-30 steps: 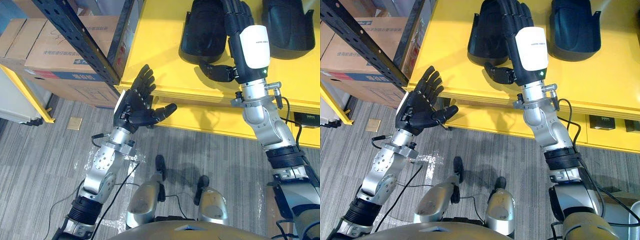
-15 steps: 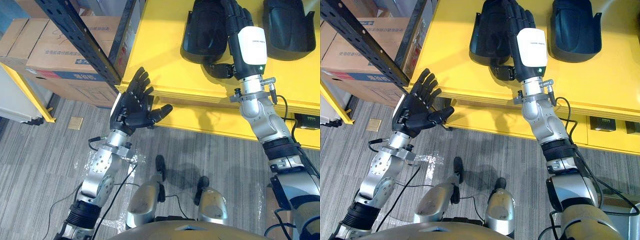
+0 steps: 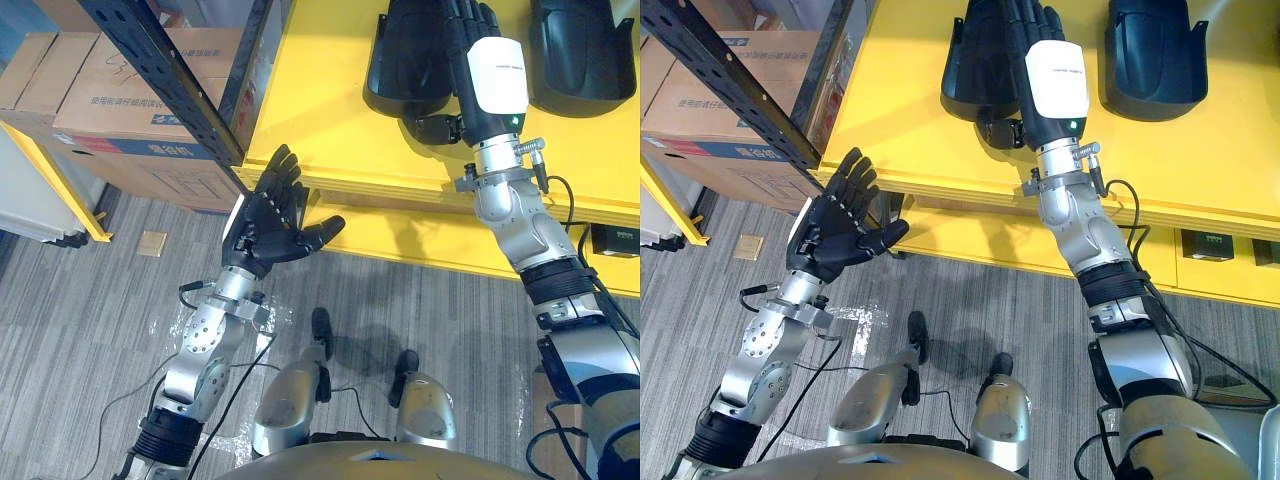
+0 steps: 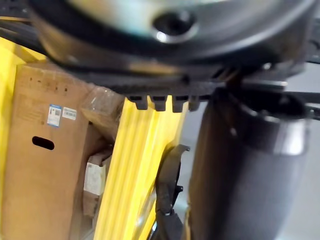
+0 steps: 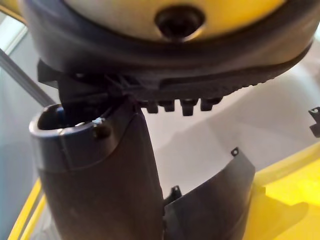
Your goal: Walk over and take three plastic housings, then place them on the shelf
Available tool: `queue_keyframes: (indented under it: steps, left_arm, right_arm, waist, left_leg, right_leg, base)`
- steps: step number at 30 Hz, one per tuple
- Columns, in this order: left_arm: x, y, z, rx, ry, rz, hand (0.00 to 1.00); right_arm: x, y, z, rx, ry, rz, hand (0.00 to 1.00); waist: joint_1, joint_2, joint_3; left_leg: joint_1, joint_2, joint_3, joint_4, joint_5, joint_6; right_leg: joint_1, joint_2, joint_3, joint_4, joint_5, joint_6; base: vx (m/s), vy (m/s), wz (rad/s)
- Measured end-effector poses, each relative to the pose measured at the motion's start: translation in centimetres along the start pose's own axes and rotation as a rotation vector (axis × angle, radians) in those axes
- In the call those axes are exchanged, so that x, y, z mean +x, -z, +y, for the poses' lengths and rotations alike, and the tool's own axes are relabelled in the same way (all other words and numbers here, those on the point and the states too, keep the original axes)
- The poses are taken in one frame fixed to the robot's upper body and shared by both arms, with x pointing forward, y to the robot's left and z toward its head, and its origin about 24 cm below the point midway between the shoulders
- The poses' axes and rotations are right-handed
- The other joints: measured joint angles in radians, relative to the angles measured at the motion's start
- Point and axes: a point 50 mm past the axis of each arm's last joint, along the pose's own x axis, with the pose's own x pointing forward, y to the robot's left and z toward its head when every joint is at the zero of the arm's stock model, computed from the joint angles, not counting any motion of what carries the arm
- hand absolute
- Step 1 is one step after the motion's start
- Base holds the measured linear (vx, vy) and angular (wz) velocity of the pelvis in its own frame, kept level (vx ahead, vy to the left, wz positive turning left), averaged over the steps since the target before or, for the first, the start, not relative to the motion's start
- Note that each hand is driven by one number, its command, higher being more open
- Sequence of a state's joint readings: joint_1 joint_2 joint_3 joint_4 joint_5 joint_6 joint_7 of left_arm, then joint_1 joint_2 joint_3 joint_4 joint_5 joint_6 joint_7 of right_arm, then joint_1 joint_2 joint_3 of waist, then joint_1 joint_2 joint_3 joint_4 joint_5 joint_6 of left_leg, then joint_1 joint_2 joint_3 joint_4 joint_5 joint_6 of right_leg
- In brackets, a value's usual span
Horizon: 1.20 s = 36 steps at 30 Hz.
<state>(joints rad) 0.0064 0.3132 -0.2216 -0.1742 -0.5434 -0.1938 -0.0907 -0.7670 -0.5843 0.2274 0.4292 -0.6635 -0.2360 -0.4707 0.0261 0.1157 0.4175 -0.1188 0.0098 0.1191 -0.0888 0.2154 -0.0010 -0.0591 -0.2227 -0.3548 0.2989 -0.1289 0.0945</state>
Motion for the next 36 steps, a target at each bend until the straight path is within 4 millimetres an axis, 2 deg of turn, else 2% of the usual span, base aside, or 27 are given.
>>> queue_keyframes:
  steps: [4,10,17,22,25,27,30,32,34,35,36]
  left_arm:
    - [0.0,0.0,0.0,-0.001,0.0,0.0,1.0]
    - [0.0,0.2,-0.4,-0.011,0.013,0.008,1.0]
    - [0.0,0.4,-0.7,-0.018,0.027,0.016,1.0]
    - [0.0,0.5,-0.8,-0.019,0.03,0.018,1.0]
    - [0.0,0.4,-0.7,-0.012,0.01,0.005,1.0]
    - [0.0,0.1,-0.6,-0.002,-0.014,-0.02,1.0]
    - [0.0,-1.3,-0.6,0.036,-0.029,-0.091,1.0]
    - [-0.7,-3.1,-0.7,0.042,-0.029,-0.183,1.0]
    - [-1.2,-3.7,-0.8,0.044,-0.028,-0.211,1.0]
    - [-3.0,-5.1,-1.2,0.095,0.025,-0.277,1.0]
    - [-3.0,-5.1,-1.2,0.096,0.031,-0.276,1.0]
  right_arm:
    - [0.6,0.3,0.0,-0.016,0.0,0.017,1.0]
    - [0.9,0.4,0.0,-0.032,0.009,0.027,1.0]
    - [2.1,0.6,-0.3,-0.092,0.005,0.016,1.0]
    - [2.2,0.2,-0.4,-0.081,0.008,-0.008,1.0]
    - [1.8,-0.7,-1.2,-0.059,0.051,-0.056,1.0]
    - [0.8,-1.8,-2.4,-0.018,0.123,-0.106,1.0]
    - [-2.1,-3.2,-4.2,0.07,0.259,-0.152,1.0]
    - [-5.0,-3.5,-5.0,0.214,0.343,-0.087,1.0]
    - [-6.5,-3.5,-5.2,0.268,0.369,-0.033,1.0]
    - [-13.7,-1.0,-5.1,0.438,0.401,0.312,1.0]
    - [-13.7,-1.0,-5.1,0.438,0.398,0.31,1.0]
  waist:
    - [-0.001,0.002,0.0]
    - [0.0,0.021,-0.009]
    - [0.0,0.034,-0.012]
    - [-0.002,0.036,-0.013]
    - [-0.004,0.036,-0.013]
    - [-0.003,0.036,-0.014]
    - [-0.007,0.037,-0.017]
    - [-0.019,0.037,-0.033]
    - [-0.027,0.038,-0.065]
    - [-0.062,0.007,-0.174]
    - [-0.062,0.004,-0.18]
  left_leg:
    - [0.001,0.0,0.0,0.0,0.0,0.0]
    - [0.002,-0.004,-0.003,0.0,0.0,0.0]
    - [0.004,-0.004,-0.005,0.0,0.0,-0.001]
    - [0.004,-0.004,-0.005,0.0,0.0,-0.001]
    - [0.005,-0.003,-0.005,0.003,0.001,0.0]
    - [0.005,-0.003,-0.005,0.003,0.001,-0.001]
    - [0.008,-0.004,-0.003,0.0,-0.002,-0.001]
    - [0.029,-0.003,0.012,-0.001,-0.018,0.002]
    - [0.029,-0.003,0.019,-0.001,-0.028,0.007]
    - [0.078,0.003,0.059,-0.001,-0.066,-0.006]
    - [0.078,0.006,0.063,-0.001,-0.068,-0.008]
  right_leg:
    - [0.0,-0.001,0.0,0.003,0.0,0.0]
    - [-0.002,-0.006,-0.002,0.016,-0.007,0.0]
    - [-0.006,-0.01,-0.004,0.031,-0.016,-0.002]
    - [-0.006,-0.009,-0.004,0.031,-0.016,-0.002]
    - [-0.006,-0.004,-0.004,0.03,-0.016,-0.002]
    - [-0.005,-0.003,-0.004,0.029,-0.016,-0.002]
    - [0.002,-0.003,-0.004,0.02,-0.016,-0.001]
    - [0.031,-0.001,0.003,-0.015,-0.011,0.005]
    - [0.036,0.0,0.005,-0.035,-0.008,0.01]
    - [0.108,0.014,0.025,-0.121,0.011,0.02]
    - [0.108,0.019,0.028,-0.129,0.015,0.019]
  base:
    - [0.0,0.0,0.0]
    - [0.01,-0.012,0.0]
    - [0.02,-0.038,0.01]
    - [0.03,-0.034,0.0]
    - [0.02,-0.03,0.0]
    - [0.03,-0.047,0.01]
    - [0.03,-0.03,-0.02]
    - [0.03,-0.011,-0.16]
    - [0.16,-0.042,-0.32]
    - [0.29,-0.106,-0.48]
    - [0.27,-0.113,-0.46]
